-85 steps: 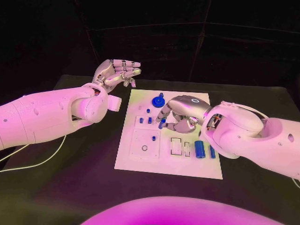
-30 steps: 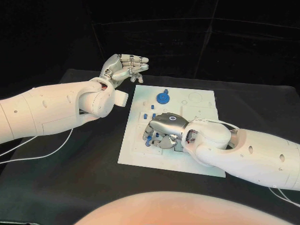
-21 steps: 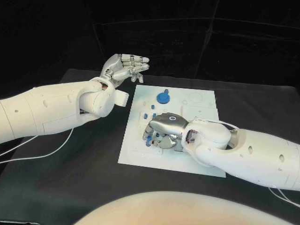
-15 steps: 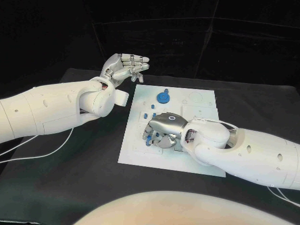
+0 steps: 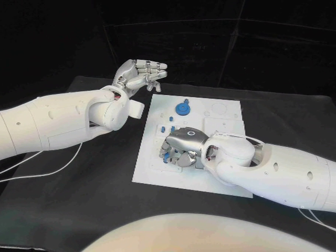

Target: Assemble the parts on the task board

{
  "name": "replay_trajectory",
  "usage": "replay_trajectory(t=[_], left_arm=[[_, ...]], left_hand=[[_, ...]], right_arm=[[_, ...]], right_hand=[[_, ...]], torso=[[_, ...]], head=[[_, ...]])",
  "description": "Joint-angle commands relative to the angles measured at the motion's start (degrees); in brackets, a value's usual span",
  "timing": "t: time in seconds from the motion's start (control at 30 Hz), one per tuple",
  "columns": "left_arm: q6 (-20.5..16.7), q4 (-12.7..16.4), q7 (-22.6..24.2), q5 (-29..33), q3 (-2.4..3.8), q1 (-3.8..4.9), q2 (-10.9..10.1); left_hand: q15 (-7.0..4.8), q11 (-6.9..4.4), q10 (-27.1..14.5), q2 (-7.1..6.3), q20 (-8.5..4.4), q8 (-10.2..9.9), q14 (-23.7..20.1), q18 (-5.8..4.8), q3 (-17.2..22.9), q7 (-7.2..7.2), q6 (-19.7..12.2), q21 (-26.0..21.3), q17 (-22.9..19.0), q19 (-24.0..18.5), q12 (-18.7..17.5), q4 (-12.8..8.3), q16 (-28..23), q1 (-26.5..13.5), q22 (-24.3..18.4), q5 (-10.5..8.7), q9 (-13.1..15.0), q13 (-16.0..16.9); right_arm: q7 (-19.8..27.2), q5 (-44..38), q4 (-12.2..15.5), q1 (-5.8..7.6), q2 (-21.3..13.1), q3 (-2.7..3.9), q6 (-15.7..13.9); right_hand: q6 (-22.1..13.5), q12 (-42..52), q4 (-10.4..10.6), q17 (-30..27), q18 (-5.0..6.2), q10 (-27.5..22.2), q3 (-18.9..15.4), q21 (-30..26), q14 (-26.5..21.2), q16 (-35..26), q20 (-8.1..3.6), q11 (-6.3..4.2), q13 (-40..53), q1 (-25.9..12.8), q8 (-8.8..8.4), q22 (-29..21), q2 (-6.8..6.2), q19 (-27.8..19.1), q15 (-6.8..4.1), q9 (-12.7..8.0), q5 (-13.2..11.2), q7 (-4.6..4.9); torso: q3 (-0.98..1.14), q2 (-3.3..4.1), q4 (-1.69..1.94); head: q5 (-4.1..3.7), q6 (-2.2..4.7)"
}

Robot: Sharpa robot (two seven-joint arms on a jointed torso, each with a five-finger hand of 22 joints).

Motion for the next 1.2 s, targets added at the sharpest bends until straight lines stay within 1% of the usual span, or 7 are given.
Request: replay_trajectory(t=[0.03,0.23,0.47,0.8,1.0,1.07,1.2], left_arm=[[0.69,0.02,0.19,0.08,0.05,0.08,0.05],[0.77,-0.01,0.01,0.08,0.05,0.08,0.03],[0.85,-0.07,-0.21,0.08,0.05,0.08,-0.05],[0.97,-0.19,-0.35,0.08,0.05,0.08,-0.13],[1.05,-0.40,-0.43,0.08,0.04,0.07,-0.17],[1.08,-0.44,-0.46,0.08,0.04,0.07,-0.17],[1.15,-0.46,-0.52,0.08,0.02,0.05,-0.22]], left_hand=[[0.07,-0.11,-0.28,0.53,-0.10,0.32,-0.51,0.37,-0.22,-0.22,-0.15,-0.16,0.01,-0.15,0.20,-0.08,-0.22,0.13,0.08,-0.07,0.03,-0.01],[0.06,-0.11,-0.33,0.55,-0.10,0.35,-0.56,0.38,-0.23,-0.23,-0.18,-0.16,-0.10,-0.16,0.25,-0.11,-0.25,0.16,0.08,-0.06,0.03,-0.02],[0.06,-0.12,-0.34,0.56,-0.10,0.35,-0.57,0.38,-0.23,-0.23,-0.18,-0.17,-0.12,-0.16,0.26,-0.12,-0.25,0.17,0.08,-0.06,0.03,-0.02],[0.06,-0.12,-0.34,0.56,-0.10,0.35,-0.57,0.38,-0.23,-0.23,-0.18,-0.17,-0.12,-0.16,0.26,-0.12,-0.25,0.17,0.08,-0.06,0.03,-0.02],[0.07,-0.09,-0.43,0.53,-0.10,0.35,-0.63,0.38,-0.28,-0.21,-0.25,-0.18,-0.25,-0.18,0.28,-0.14,-0.30,0.14,0.08,-0.07,0.01,-0.04],[0.07,-0.09,-0.44,0.52,-0.10,0.36,-0.63,0.38,-0.28,-0.21,-0.26,-0.18,-0.26,-0.18,0.28,-0.14,-0.31,0.13,0.08,-0.07,0.01,-0.04],[0.07,-0.09,-0.46,0.51,-0.10,0.35,-0.64,0.38,-0.29,-0.20,-0.28,-0.18,-0.26,-0.18,0.29,-0.14,-0.30,0.13,0.08,-0.07,0.01,-0.04]], right_arm=[[-0.56,-0.30,-0.38,-0.20,0.04,-0.39,1.63],[-0.06,0.15,-0.44,-0.20,0.13,-0.45,0.23],[0.56,0.87,-0.41,-0.20,0.02,-0.47,-2.31],[2.69,2.78,1.40,-0.21,-2.12,-0.48,-11.04],[3.25,4.43,4.70,-0.14,-5.66,-0.36,-13.55],[3.13,5.98,6.07,0.08,-7.35,-0.12,-13.67],[2.06,13.18,8.67,1.13,-11.89,0.91,-13.63]], right_hand=[[-0.80,-0.63,-0.02,-0.62,-0.60,0.61,0.46,-0.40,0.29,-0.21,0.40,-1.06,-0.21,-1.40,-0.69,-0.62,-0.20,-0.51,0.06,-0.20,0.42,0.63],[-3.65,-2.93,0.85,-2.38,-0.28,-2.99,-0.50,-1.55,-0.31,-1.28,1.21,0.21,-0.51,-4.19,-1.80,-2.02,-1.92,-1.70,1.09,-0.40,1.46,1.85],[-7.18,-4.65,1.46,-8.60,0.96,-8.11,-2.92,-5.63,-2.10,-5.52,2.39,1.60,-0.40,-6.09,-1.74,-6.99,-3.45,-5.32,2.18,-0.36,1.78,2.94],[-9.40,-3.72,1.37,-10.64,1.35,-10.10,-5.58,-7.31,-2.36,-6.96,2.63,1.83,-0.26,-6.13,-1.64,-8.85,-3.48,-6.27,2.36,-0.26,2.50,3.14],[-10.60,-2.86,1.47,-12.06,1.64,-10.91,-7.38,-8.56,-2.59,-7.96,2.65,1.77,-0.21,-6.27,-1.68,-10.25,-3.53,-7.04,2.33,-0.28,3.25,2.97],[-10.89,-2.32,1.68,-12.58,1.71,-11.02,-8.39,-8.93,-2.63,-8.34,2.59,1.66,-0.18,-6.48,-1.61,-10.64,-3.53,-7.16,2.24,-0.23,3.68,2.84],[-9.94,-0.05,2.79,-11.22,1.37,-8.46,-10.24,-8.02,-1.99,-7.36,2.42,1.34,0.22,-7.56,-1.03,-9.47,-3.08,-5.97,2.02,0.04,4.55,2.85]], torso=[[0.02,0.00,0.02],[0.02,-0.03,0.04],[0.04,-0.05,0.03],[0.12,-0.10,-0.10],[0.05,-0.20,-0.08],[0.02,-0.22,-0.03],[-0.02,-0.25,-0.04]], head=[[0.07,-0.05],[0.05,0.04],[0.04,0.12],[0.06,0.38],[-0.27,0.89],[-0.54,1.16],[-1.40,1.65]])
